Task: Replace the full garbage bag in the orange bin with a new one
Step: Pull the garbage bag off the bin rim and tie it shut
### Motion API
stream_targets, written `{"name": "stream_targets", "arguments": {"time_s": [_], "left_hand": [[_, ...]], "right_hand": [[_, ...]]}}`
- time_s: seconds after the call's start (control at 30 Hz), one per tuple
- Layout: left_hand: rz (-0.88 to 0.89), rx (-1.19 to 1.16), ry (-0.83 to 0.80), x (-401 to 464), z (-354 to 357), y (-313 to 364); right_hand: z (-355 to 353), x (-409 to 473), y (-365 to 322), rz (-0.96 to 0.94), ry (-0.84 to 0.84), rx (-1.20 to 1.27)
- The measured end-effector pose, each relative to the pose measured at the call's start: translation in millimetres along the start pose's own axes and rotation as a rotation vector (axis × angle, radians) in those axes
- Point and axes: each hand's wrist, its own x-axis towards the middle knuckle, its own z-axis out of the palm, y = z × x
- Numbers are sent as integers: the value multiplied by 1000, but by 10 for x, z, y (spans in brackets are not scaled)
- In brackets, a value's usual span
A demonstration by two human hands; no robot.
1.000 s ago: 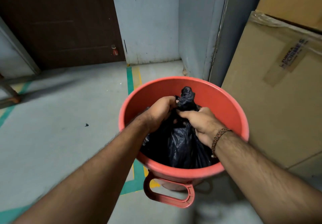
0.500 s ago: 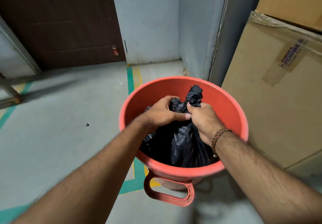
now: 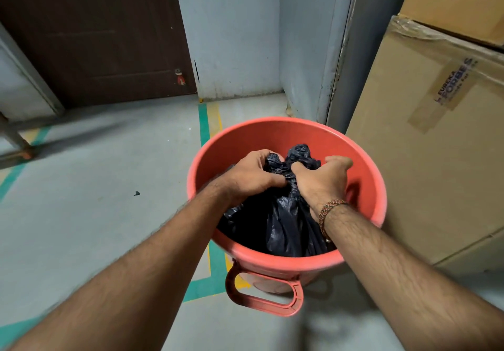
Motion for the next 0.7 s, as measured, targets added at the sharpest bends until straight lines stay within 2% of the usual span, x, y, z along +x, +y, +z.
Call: {"name": "stream_targets", "arguments": {"time_s": [0.1, 0.23, 0.37, 0.43, 0.6, 0.7], "left_hand": [[34, -17, 58, 11, 24, -41], [64, 15, 97, 16, 3, -67], [80, 12, 148, 5, -40, -61], [71, -6, 155, 8, -55, -61], [98, 28, 137, 36, -7, -83], [122, 49, 123, 34, -18, -90]], "right_hand": [[-6, 16, -29, -44, 7, -87], [29, 38, -34, -188, -69, -167], [0, 89, -82, -144, -301, -10], [-22, 98, -78, -152, -377, -9], [-48, 51, 11, -434, -135, -217], [-16, 59, 12, -534, -152, -224]]}}
